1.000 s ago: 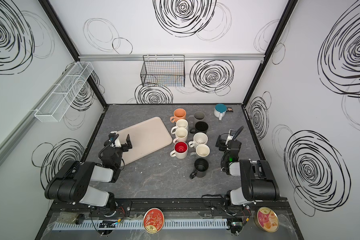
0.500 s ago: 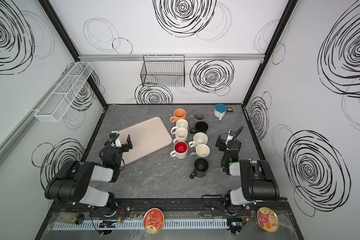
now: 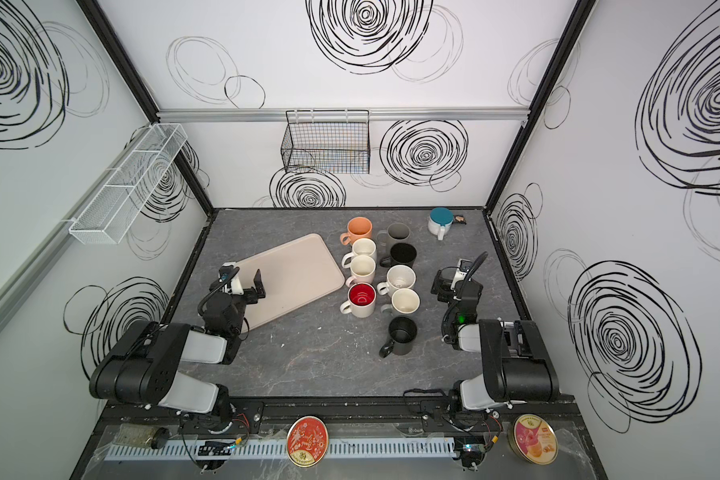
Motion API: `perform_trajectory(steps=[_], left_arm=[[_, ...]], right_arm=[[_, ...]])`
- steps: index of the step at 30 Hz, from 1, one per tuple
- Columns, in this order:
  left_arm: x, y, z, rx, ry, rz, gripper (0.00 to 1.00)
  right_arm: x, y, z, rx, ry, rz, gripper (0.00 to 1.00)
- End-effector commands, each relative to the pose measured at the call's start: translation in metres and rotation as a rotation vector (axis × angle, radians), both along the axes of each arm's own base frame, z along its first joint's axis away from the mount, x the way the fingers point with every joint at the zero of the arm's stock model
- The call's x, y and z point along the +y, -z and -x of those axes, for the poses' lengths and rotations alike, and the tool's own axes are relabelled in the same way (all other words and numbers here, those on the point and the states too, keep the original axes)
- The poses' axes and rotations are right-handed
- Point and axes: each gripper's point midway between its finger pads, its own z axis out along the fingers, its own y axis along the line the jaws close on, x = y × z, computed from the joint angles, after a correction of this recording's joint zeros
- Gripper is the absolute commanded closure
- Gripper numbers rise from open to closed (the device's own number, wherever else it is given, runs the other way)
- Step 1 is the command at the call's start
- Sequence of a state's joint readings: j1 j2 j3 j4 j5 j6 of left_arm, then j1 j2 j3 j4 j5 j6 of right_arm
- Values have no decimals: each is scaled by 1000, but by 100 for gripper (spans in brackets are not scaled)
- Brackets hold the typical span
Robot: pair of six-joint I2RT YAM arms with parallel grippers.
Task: Turn the mug right side up
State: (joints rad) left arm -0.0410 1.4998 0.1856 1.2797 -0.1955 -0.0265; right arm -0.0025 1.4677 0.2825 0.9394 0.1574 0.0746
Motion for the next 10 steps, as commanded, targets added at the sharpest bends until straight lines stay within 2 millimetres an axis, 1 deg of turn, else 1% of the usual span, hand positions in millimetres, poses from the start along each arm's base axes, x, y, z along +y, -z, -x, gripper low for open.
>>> perform_trajectory(steps=[1,5,10], left_arm=[[-2,-18,-5,-64,2,1,1],[-3,-16,-6,-54,-4,-10,1],[-3,-18,-4,-66,8,1,1]], right_arm=[[-1,-12,-7,-43,3,-5,0],[-1,-12,-7,-42,6,-5,0],[-1,-13,-7,-43,5,-4,0]])
